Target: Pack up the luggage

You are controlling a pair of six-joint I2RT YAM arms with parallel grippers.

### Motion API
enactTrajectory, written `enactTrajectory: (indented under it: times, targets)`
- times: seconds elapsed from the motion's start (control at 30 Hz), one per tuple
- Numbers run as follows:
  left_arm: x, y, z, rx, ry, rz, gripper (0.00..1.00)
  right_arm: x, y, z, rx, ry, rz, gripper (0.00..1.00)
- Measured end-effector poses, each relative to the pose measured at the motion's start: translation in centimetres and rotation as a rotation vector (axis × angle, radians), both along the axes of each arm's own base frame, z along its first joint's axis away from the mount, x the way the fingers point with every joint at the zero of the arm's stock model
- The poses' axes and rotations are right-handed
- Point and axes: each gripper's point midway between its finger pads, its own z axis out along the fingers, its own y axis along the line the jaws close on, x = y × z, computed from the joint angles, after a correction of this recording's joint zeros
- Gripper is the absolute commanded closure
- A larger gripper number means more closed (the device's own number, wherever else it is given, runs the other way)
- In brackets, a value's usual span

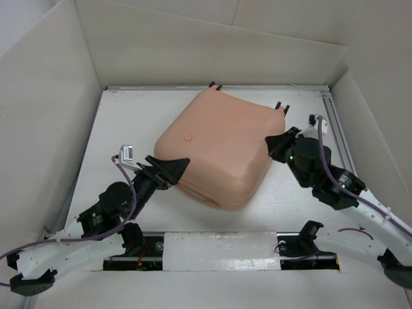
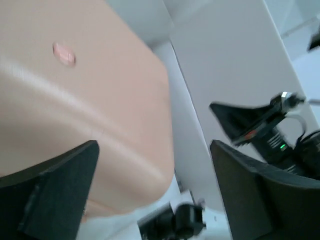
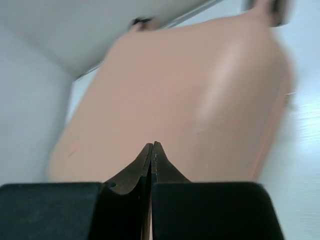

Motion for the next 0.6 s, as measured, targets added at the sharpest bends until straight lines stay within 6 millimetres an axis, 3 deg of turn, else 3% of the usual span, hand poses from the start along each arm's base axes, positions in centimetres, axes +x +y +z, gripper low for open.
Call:
enactTrajectory:
  times: [0.1, 0.13, 0.17, 0.27, 0.33, 0.4, 0.47, 0.6]
  targets:
    - [2.6, 0.3, 4.3, 0.066, -0.026, 0.143, 0.64, 2.8, -6.2, -3.2, -0.068, 0.057, -0.195, 1.0]
    - [3.6, 0.2, 5.5, 0.089, -0.03, 0.188, 0.7, 3.2, -7.9, -4.4, -0.086, 0.08, -0.244, 1.0]
    - [4.8, 0.0, 6.7, 0.126, -0.04, 0.241, 0.75, 3.5, -9.4, -5.7, -0.096, 0.106, -0.276, 1.0]
    - [9.5, -0.3, 9.8, 0.232, -0.055, 0.348, 0.75, 3.8, -12.7, -9.8, -0.114, 0.189, -0.35, 1.0]
    - [14.5, 1.0, 10.5, 0.275, -0.042, 0.409, 0.74, 3.8, -13.6, -12.7, -0.114, 0.251, -0.35, 1.0]
    - [19.5, 3.3, 9.0, 0.308, 0.003, 0.436, 0.74, 3.7, -13.5, -15.1, -0.112, 0.305, -0.322, 1.0]
    - [23.4, 6.8, 5.7, 0.347, 0.093, 0.469, 0.72, 3.4, -12.8, -17.1, -0.104, 0.343, -0.276, 1.0]
    - [28.0, 14.5, -1.1, 0.364, 0.291, 0.526, 0.72, 2.7, -11.6, -19.9, -0.089, 0.382, -0.205, 1.0]
